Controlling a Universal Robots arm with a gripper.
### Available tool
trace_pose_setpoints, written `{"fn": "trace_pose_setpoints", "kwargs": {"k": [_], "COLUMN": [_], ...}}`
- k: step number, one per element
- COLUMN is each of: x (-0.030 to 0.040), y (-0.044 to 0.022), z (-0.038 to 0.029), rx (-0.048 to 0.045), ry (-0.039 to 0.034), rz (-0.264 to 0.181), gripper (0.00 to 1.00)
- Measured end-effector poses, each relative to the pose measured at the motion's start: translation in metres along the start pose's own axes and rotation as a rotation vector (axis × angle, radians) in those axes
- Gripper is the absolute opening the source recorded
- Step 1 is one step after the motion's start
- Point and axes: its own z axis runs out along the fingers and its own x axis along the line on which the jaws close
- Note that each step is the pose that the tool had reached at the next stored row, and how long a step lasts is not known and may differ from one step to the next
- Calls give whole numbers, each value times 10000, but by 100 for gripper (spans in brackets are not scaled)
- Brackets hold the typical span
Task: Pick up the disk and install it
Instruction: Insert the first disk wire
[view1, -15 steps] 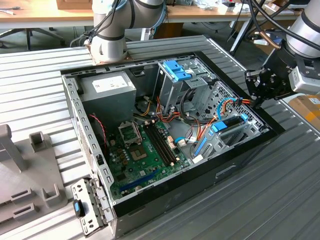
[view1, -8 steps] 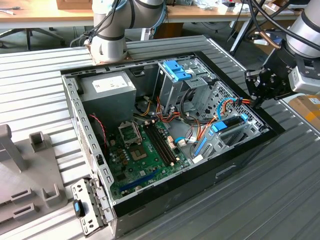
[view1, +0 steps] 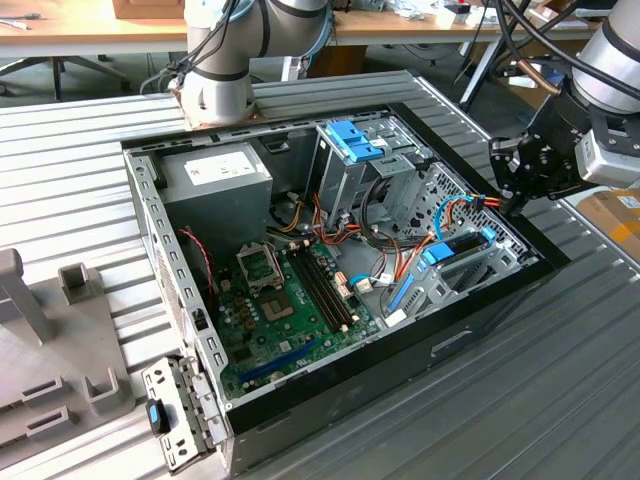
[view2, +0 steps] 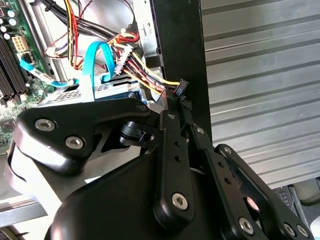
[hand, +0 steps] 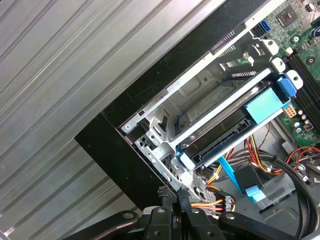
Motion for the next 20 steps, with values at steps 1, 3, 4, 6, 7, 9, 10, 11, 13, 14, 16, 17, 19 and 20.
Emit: {"fn": "trace_pose_setpoints", "kwargs": {"k": [1,3,4,6,7,9,10,11,13,14,16,17,19,20], "x": [-14,-26,-32,-33,-33,-33,-33,-33,-37,-38,-39,-39,-39,-39], "y": [12,22,27,27,27,27,27,27,30,32,32,32,32,32], "z": [-2,-5,-7,-8,-8,-8,-8,-8,-8,-8,-9,-9,-9,-9], "rx": [1,-9,-16,-19,-19,-19,-19,-19,-20,-23,-40,-52,-63,-72], "ry": [8,30,49,57,56,56,56,56,60,66,106,132,159,179], "rz": [67,193,303,338,339,339,340,340,362,396,608,753,897,1005], "gripper": [16,16,16,16,16,16,16,16,16,16,16,16,16,16]}}
